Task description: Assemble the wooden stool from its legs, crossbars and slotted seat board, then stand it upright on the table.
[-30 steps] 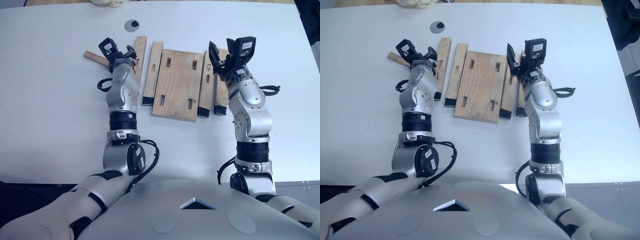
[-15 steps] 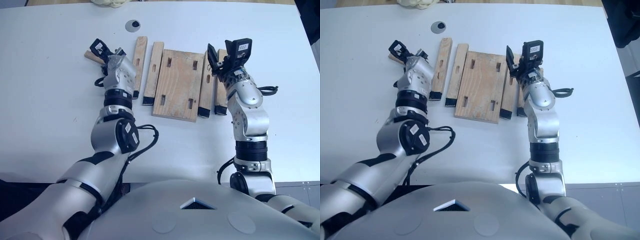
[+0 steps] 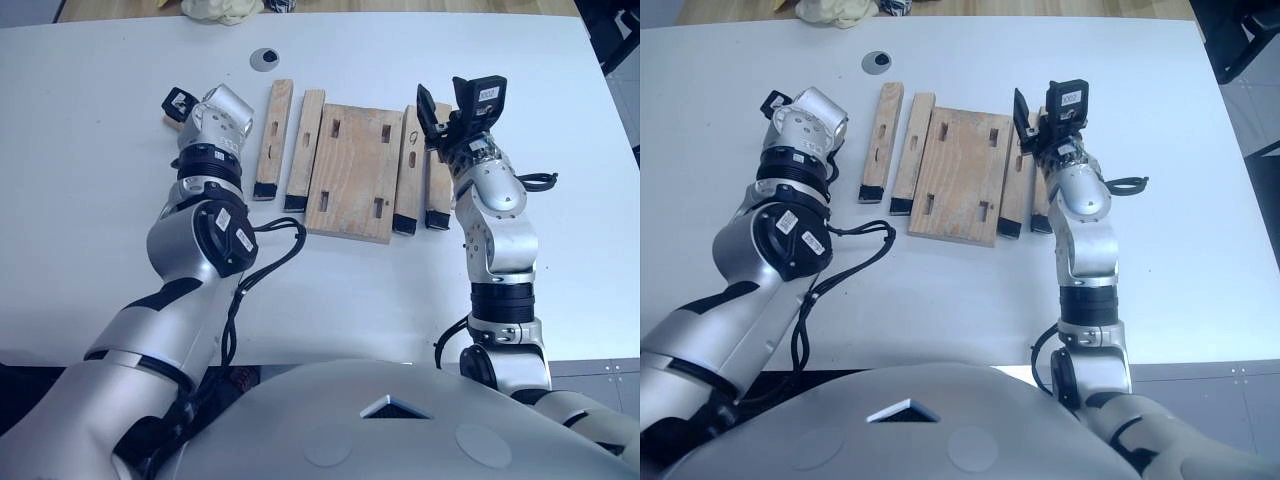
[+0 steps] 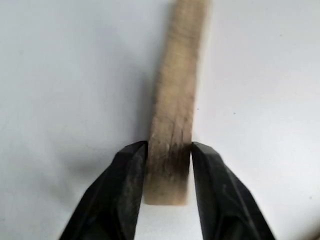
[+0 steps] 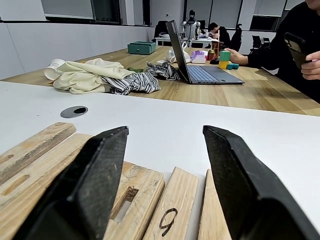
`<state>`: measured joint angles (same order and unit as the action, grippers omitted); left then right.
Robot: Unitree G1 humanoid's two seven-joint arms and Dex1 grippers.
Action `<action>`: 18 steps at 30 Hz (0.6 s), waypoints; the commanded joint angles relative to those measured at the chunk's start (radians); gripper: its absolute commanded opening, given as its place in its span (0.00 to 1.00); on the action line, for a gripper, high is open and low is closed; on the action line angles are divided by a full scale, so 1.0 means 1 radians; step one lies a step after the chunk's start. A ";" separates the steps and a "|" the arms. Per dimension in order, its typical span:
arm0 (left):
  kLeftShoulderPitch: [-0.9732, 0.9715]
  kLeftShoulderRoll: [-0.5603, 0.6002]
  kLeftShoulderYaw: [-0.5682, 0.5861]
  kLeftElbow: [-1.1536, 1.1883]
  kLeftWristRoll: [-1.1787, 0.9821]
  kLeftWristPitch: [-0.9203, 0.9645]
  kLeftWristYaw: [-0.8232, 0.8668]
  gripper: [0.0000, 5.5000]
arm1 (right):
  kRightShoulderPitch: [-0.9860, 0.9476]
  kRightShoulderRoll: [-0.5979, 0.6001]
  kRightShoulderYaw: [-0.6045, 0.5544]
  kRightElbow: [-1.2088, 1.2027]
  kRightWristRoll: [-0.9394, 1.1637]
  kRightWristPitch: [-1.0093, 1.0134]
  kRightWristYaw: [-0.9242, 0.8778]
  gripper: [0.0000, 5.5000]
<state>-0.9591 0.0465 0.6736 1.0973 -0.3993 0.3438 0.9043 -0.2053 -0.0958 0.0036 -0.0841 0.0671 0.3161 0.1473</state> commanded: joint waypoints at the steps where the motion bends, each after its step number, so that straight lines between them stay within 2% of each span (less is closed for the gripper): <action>1: 0.199 0.002 0.083 0.119 -0.086 0.153 0.062 0.23 | -0.004 -0.021 0.004 -0.003 -0.022 -0.008 -0.004 0.50; 2: 0.210 0.003 0.056 0.093 -0.070 0.153 0.025 0.23 | -0.005 -0.022 0.002 -0.004 -0.022 -0.009 -0.005 0.50; 4: 0.233 -0.013 -0.036 -0.043 -0.024 0.085 -0.165 0.23 | -0.006 -0.023 -0.005 -0.005 -0.022 -0.012 -0.009 0.50; 5: 0.271 -0.013 -0.153 -0.160 0.055 -0.036 -0.308 0.23 | -0.006 -0.024 -0.009 -0.006 -0.021 -0.013 -0.011 0.50; 7: 0.342 0.036 -0.406 -0.349 0.258 -0.258 -0.475 0.23 | -0.012 -0.023 -0.015 -0.009 -0.019 -0.019 -0.014 0.50; 9: 0.397 0.097 -0.556 -0.478 0.369 -0.430 -0.646 0.23 | -0.027 -0.018 -0.022 -0.006 -0.010 -0.022 -0.018 0.50; 13: 0.408 0.183 -0.706 -0.544 0.491 -0.587 -0.868 0.23 | -0.060 -0.009 -0.041 -0.017 0.017 -0.008 -0.018 0.50; 18: 0.406 0.262 -0.792 -0.576 0.574 -0.717 -1.013 0.23 | -0.083 0.012 -0.090 -0.038 0.099 0.031 -0.001 0.50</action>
<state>-0.5565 0.2667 -0.0955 0.5453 0.1536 -0.3217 -0.0463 -0.2623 -0.0904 -0.0508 -0.0973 0.1109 0.3156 0.1327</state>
